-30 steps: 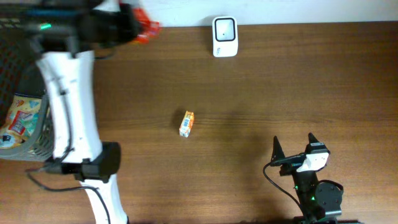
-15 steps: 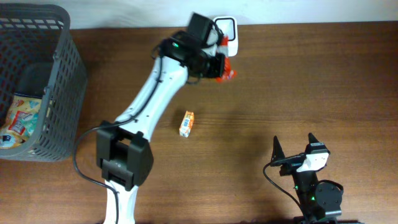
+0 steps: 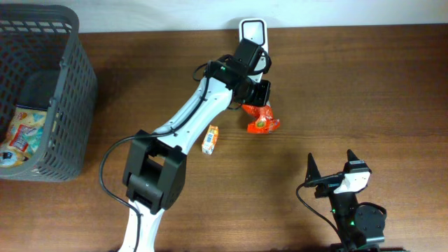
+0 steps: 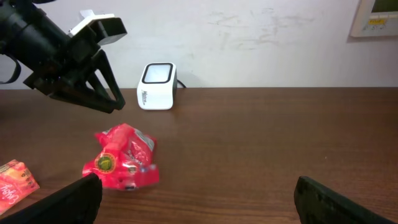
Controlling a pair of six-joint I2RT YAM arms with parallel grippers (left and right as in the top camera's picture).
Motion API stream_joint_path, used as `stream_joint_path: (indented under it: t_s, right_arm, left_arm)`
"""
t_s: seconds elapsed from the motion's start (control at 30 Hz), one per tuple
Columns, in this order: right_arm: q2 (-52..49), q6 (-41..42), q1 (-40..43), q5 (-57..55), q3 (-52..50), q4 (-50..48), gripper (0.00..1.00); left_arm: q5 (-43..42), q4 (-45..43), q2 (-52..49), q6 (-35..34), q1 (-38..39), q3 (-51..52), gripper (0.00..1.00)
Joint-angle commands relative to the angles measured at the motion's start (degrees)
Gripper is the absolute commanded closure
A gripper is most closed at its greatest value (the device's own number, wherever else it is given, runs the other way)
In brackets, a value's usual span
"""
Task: Scan the item barcode
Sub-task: 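Carry the red bag to the scanner and hold it under the scanner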
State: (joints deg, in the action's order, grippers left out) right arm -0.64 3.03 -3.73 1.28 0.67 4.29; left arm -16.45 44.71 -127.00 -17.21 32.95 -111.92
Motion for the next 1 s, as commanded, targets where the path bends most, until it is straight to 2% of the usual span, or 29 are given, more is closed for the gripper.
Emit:
stream_joint_path:
  t_s: [0.0, 0.17, 0.3, 0.57, 0.73, 0.8, 0.97]
  right_arm:
    - [0.3, 0.2, 0.4, -0.7, -0.3, 0.3, 0.02]
    - [0.3, 0.2, 0.4, -0.7, -0.3, 0.3, 0.02]
    - [0.3, 0.2, 0.4, -0.7, -0.3, 0.3, 0.01]
    - [0.3, 0.2, 0.4, -0.7, -0.3, 0.3, 0.02]
    - [0.3, 0.2, 0.4, -0.7, -0.3, 0.3, 0.02]
    - [0.3, 0.2, 0.4, -0.7, -0.3, 0.3, 0.02]
    - [0.3, 0.2, 0.4, -0.7, -0.3, 0.3, 0.02]
  left_arm:
    - [0.4, -0.3, -0.8, 0.1, 0.2, 0.2, 0.71]
    - [0.4, -0.2, -0.8, 0.1, -0.7, -2.0, 0.82]
    - [0.4, -0.5, -1.6, 0.1, -0.3, -2.0, 0.99]
    - [6.5, -1.2, -9.2, 0.0, 1.7, -2.0, 1.0]
    - [13.3, 3.6, -11.6, 0.1, 1.7, -2.0, 1.0]
    - [13.5, 4.4, -11.5, 0.1, 1.6, -2.1, 1.0]
    - [13.4, 9.6, -10.2, 0.1, 1.1, -9.7, 1.0]
